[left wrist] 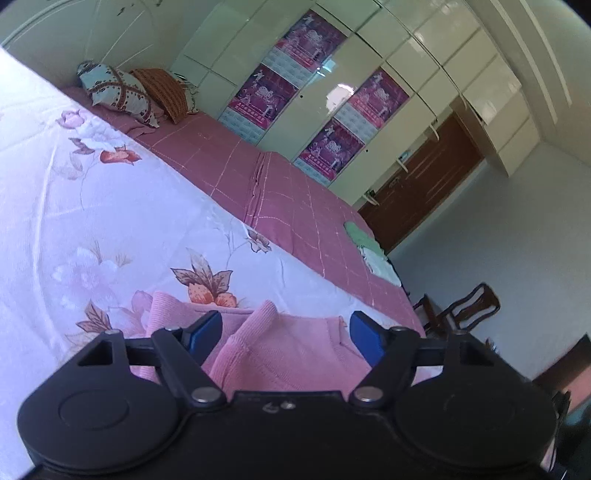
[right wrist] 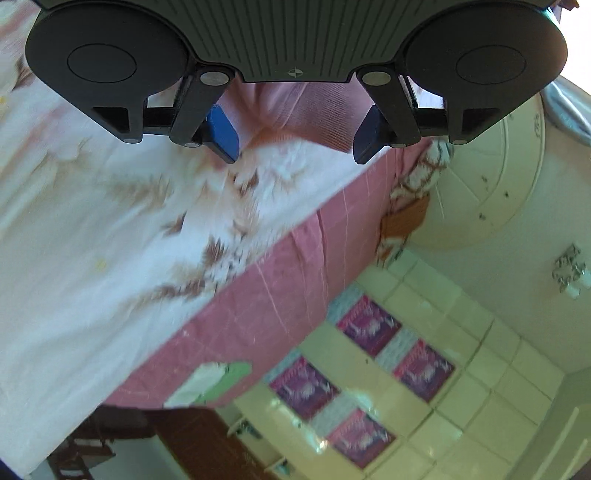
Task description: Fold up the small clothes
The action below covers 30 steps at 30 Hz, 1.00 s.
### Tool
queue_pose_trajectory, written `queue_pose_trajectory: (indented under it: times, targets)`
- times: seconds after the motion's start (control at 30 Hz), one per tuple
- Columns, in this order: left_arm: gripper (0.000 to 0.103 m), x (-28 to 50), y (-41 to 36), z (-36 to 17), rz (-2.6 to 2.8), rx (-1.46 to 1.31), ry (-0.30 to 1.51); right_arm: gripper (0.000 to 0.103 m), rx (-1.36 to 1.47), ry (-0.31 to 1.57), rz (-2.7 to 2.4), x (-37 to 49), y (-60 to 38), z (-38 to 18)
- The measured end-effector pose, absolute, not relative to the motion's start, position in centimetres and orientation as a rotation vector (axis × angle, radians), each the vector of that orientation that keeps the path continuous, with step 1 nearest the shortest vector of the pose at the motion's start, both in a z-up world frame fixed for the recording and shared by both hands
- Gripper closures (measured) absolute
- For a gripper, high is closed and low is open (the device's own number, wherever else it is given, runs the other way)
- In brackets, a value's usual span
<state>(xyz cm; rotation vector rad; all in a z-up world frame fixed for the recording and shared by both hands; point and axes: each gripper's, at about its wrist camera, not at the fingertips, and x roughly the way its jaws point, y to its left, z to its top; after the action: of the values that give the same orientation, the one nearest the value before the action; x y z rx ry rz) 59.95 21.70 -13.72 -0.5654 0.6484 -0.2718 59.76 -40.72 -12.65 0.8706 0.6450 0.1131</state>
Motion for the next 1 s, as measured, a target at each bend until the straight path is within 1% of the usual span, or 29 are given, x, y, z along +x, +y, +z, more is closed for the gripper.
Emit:
queue_pose_trajectory:
  times: [0.03,0.1,0.13,0.2,0.33,0.37,0.43,0.5,0.53,0.57,0.6,0.63,0.67,0.7,0.8,0.87,0.9,0.97,1.0]
  targets:
    - [0.034,60.0,21.5,-13.5,-0.277,-0.526,0.658,0.035,0.883,0.636,0.118,59.6,-41.2,-12.6]
    - [0.042,60.4,21.0,-13.5,-0.289,-0.444,0.683,0.036,0.791,0.655,0.126,59.7,-41.1,-11.9]
    - [0.043,60.8,20.4,-13.5,-0.295,-0.391,0.699,0.036,0.726,0.677,0.144,59.9,-40.4,-11.5]
    - [0.044,61.6,19.2,-13.7,-0.309,-0.300,0.742,0.045,0.613,0.703,0.186,60.3,-39.0,-11.1]
    - [0.044,63.0,17.3,-15.1,-0.318,-0.176,0.790,0.045,0.437,0.751,0.228,61.2,-35.7,-11.5]
    - [0.046,63.2,17.1,-15.3,-0.319,-0.167,0.797,0.045,0.394,0.757,0.232,61.4,-35.0,-11.6]
    - [0.052,63.6,17.0,-15.8,-0.308,-0.156,0.805,0.045,0.286,0.768,0.227,61.6,-33.5,-12.1]
    - [0.063,63.8,17.0,-16.1,-0.304,-0.164,0.816,0.046,0.210,0.775,0.231,62.0,-32.6,-12.7]
    - [0.067,63.8,17.0,-16.2,-0.303,-0.165,0.815,0.049,0.176,0.784,0.233,62.2,-32.3,-13.1]
    - [0.080,63.7,17.1,-16.2,-0.302,-0.166,0.812,0.067,0.149,0.795,0.240,62.5,-32.0,-13.5]
    - [0.087,63.5,17.2,-16.2,-0.306,-0.173,0.808,0.080,0.132,0.812,0.244,62.6,-31.7,-13.9]
    - [0.088,63.2,17.4,-16.1,-0.305,-0.180,0.790,0.082,0.111,0.817,0.237,62.5,-31.4,-14.1]
    - [0.090,62.8,17.4,-16.0,-0.302,-0.181,0.770,0.089,0.092,0.809,0.238,62.4,-31.3,-14.2]
    - [0.090,62.2,17.4,-15.6,-0.296,-0.176,0.734,0.093,0.086,0.796,0.244,62.2,-31.2,-14.3]
    - [0.090,59.3,18.2,-14.0,-0.297,-0.225,0.560,0.094,0.119,0.702,0.239,60.8,-31.9,-13.5]
    - [0.095,57.5,19.3,-13.2,-0.290,-0.296,0.433,0.094,0.185,0.610,0.241,59.4,-32.9,-12.3]
    - [0.095,57.0,19.9,-13.0,-0.274,-0.332,0.395,0.094,0.212,0.581,0.238,58.9,-33.2,-12.1]
    - [0.095,57.3,20.3,-13.2,-0.228,-0.361,0.401,0.094,0.257,0.551,0.222,58.6,-33.8,-11.9]
    - [0.095,57.8,20.2,-13.5,-0.220,-0.363,0.426,0.094,0.265,0.565,0.210,59.0,-33.9,-12.2]
